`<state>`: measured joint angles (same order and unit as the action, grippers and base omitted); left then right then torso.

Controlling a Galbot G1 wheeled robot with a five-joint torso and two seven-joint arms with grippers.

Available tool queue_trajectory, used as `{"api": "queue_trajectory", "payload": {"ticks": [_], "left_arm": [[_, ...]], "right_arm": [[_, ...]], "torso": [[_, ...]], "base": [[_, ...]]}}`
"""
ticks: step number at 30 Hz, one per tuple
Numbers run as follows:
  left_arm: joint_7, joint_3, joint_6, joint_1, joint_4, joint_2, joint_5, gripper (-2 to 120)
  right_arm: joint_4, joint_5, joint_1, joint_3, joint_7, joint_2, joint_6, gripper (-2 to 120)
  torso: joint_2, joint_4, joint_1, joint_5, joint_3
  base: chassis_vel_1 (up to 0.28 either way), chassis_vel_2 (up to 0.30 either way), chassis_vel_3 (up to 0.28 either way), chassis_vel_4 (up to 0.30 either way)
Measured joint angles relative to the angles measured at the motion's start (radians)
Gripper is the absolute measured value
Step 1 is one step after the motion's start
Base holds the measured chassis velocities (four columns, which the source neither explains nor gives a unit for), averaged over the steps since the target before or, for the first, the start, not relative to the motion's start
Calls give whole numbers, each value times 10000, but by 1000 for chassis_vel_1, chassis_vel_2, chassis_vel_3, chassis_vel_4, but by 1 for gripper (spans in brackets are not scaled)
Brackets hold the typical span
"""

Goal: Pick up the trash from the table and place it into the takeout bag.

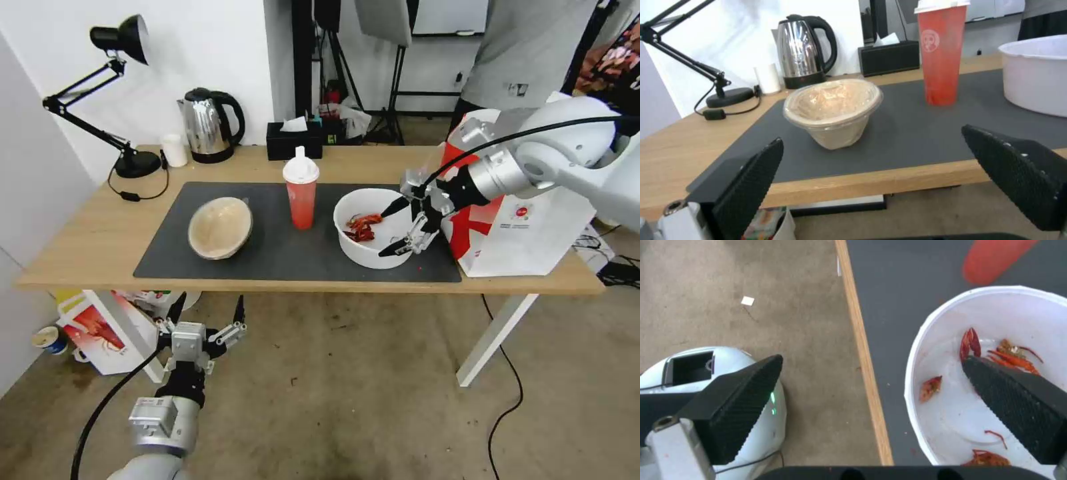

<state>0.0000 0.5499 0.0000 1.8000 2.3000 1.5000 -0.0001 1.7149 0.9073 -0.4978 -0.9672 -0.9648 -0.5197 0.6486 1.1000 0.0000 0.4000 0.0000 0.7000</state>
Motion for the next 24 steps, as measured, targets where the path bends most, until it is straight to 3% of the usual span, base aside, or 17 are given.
{"api": "queue_trajectory", "payload": {"ticks": [24], "left_arm": [[0, 0, 0, 0, 0, 0, 0, 100]], "right_arm": [[-1521, -1139, 514, 74, -604, -1340, -204, 100]], "torso": [[-2, 0, 0, 0, 1]], "base": [[0, 0, 0, 0]]}}
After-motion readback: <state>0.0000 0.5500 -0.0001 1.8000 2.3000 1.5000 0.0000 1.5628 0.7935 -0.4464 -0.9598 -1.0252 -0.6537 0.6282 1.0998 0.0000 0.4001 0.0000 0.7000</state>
